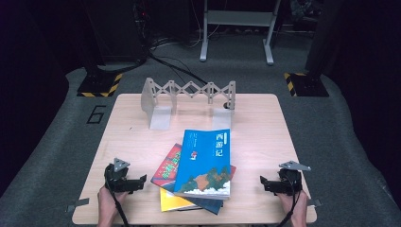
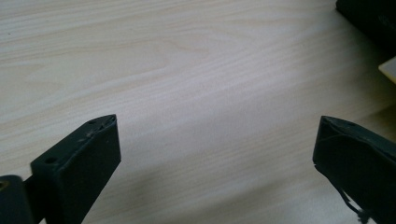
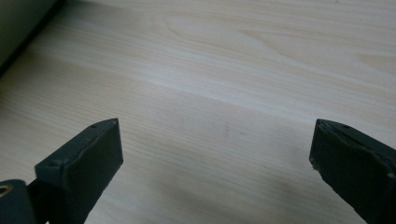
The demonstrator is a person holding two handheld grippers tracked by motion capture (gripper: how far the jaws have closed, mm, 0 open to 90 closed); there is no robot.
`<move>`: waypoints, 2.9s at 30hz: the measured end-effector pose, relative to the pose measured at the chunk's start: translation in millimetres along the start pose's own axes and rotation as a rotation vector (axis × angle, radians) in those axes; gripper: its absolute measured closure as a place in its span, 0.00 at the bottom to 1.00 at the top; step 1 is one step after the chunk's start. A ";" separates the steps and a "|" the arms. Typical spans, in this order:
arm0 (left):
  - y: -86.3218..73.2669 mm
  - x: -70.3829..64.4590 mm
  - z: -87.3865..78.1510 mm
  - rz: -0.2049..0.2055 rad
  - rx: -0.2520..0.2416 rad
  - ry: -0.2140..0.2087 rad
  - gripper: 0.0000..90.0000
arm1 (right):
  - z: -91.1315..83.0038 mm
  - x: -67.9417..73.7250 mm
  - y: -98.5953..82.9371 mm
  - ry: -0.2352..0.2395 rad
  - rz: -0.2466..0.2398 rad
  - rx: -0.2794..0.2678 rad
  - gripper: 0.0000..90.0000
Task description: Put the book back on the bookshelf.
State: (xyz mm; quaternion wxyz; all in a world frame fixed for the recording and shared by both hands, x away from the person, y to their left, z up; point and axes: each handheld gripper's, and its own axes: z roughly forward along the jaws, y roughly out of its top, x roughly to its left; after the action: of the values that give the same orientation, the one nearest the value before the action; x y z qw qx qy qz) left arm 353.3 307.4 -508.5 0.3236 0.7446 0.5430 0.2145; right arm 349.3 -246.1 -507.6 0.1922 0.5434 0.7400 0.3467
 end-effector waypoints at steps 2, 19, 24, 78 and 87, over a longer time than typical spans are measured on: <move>8.5 -1.6 1.2 -0.010 0.000 -0.012 0.00 | -2.5 7.7 6.8 0.023 -0.020 -0.009 0.02; 45.4 -25.9 -9.0 0.081 -0.022 -0.089 0.00 | -17.9 49.1 46.4 0.168 -0.091 -0.048 0.04; 57.8 -32.7 -7.4 0.094 -0.038 -0.105 0.00 | -21.3 65.7 60.9 0.206 -0.120 -0.066 0.04; 150.5 -85.6 54.4 0.163 0.036 -0.284 0.00 | 22.5 121.4 96.6 0.262 -0.187 0.027 0.00; 156.8 -90.4 68.2 0.146 0.050 -0.334 0.00 | 22.8 121.0 94.5 0.274 -0.161 0.027 0.00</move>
State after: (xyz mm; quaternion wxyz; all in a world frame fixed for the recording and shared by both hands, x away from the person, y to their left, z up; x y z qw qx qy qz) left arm 475.2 173.3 -441.2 0.3744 0.8151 0.4313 0.0972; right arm 387.2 -109.8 -443.8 0.1091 0.4325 0.8050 0.3911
